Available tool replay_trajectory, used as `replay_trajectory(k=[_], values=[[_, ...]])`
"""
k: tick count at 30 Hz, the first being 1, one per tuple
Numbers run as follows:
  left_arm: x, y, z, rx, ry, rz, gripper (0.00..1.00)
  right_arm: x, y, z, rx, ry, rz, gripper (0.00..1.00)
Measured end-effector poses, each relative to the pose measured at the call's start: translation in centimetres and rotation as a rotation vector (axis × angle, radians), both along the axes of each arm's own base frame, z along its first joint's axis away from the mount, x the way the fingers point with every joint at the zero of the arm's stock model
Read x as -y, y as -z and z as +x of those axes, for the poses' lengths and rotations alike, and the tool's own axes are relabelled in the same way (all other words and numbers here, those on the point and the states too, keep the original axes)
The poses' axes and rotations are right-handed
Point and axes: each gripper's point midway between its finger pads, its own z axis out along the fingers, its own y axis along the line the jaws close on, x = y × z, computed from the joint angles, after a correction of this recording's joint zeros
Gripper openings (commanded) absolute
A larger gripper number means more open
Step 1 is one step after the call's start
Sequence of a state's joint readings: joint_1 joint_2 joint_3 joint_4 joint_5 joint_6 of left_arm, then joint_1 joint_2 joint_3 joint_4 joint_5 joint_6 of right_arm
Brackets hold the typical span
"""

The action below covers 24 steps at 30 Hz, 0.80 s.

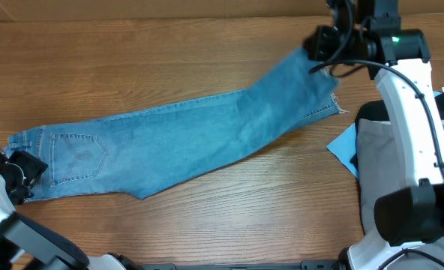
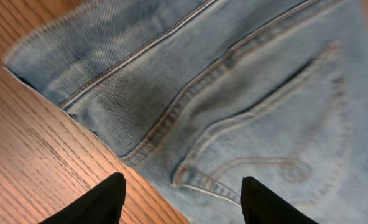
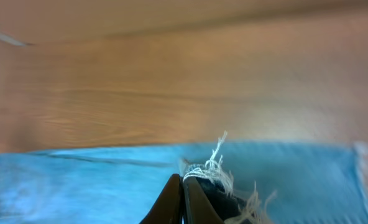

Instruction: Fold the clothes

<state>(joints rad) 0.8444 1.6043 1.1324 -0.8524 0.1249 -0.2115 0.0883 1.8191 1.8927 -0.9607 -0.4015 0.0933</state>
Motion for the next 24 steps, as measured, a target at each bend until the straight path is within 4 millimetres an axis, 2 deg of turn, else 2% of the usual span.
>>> replay_trajectory(k=[1, 4, 6, 8, 10, 11, 13, 15, 17, 18, 19, 20, 22, 23, 24], values=[[0.0, 0.6, -0.1, -0.015, -0.004, -0.011, 0.6, -1.0, -1.5, -0.2, 0.035, -0.025, 0.008, 0.04], [0.1, 2.3, -0.3, -0.055, -0.019, -0.051, 0.59, -4.6, -8.1, -1.9, 0.201, -0.139, 0.031, 0.04], [0.2, 3.1, -0.5, -0.073, -0.024, -0.069, 0.6, -6.8, -13.0, -4.4, 0.335, -0.217, 0.035, 0.04], [0.1, 3.5, -0.5, -0.081, -0.025, -0.075, 0.61, -7.9, -17.2, -7.1, 0.458, -0.257, 0.022, 0.04], [0.1, 3.5, -0.5, -0.082, -0.026, -0.072, 0.62, -7.6, -19.7, -8.7, 0.537, -0.244, -0.003, 0.04], [0.1, 3.5, -0.5, -0.081, -0.026, -0.071, 0.61, -6.8, -20.7, -9.0, 0.568, -0.211, -0.025, 0.04], [0.1, 3.5, -0.5, -0.081, -0.027, -0.072, 0.61, -4.9, -21.1, -8.3, 0.585, -0.141, -0.069, 0.04], [0.0, 3.5, -0.4, -0.08, -0.027, -0.071, 0.61, -2.7, -19.2, -5.7, 0.543, -0.064, -0.119, 0.04], [0.1, 3.5, -0.5, -0.082, -0.027, -0.072, 0.62, -1.2, -15.8, -2.7, 0.463, -0.017, -0.157, 0.04], [0.1, 3.5, -0.5, -0.082, -0.027, -0.072, 0.62, -0.4, -13.3, -0.8, 0.406, 0.002, -0.176, 0.04], [0.1, 3.5, -0.5, -0.082, -0.027, -0.073, 0.62, 0.4, -10.5, 1.0, 0.344, 0.02, -0.194, 0.04], [0.1, 3.6, -0.5, -0.084, -0.027, -0.075, 0.62, 1.3, -6.7, 2.9, 0.264, 0.036, -0.216, 0.04], [0.2, 3.6, -0.6, -0.086, -0.028, -0.078, 0.62, 2.5, -0.7, 5.0, 0.132, 0.051, -0.241, 0.04], [0.3, 3.6, -0.6, -0.088, -0.028, -0.08, 0.62, 3.5, 4.5, 6.0, 0.019, 0.057, -0.259, 0.04], [0.3, 3.6, -0.7, -0.091, -0.028, -0.083, 0.62, 4.2, 7.9, 6.3, -0.059, 0.062, -0.269, 0.04]])
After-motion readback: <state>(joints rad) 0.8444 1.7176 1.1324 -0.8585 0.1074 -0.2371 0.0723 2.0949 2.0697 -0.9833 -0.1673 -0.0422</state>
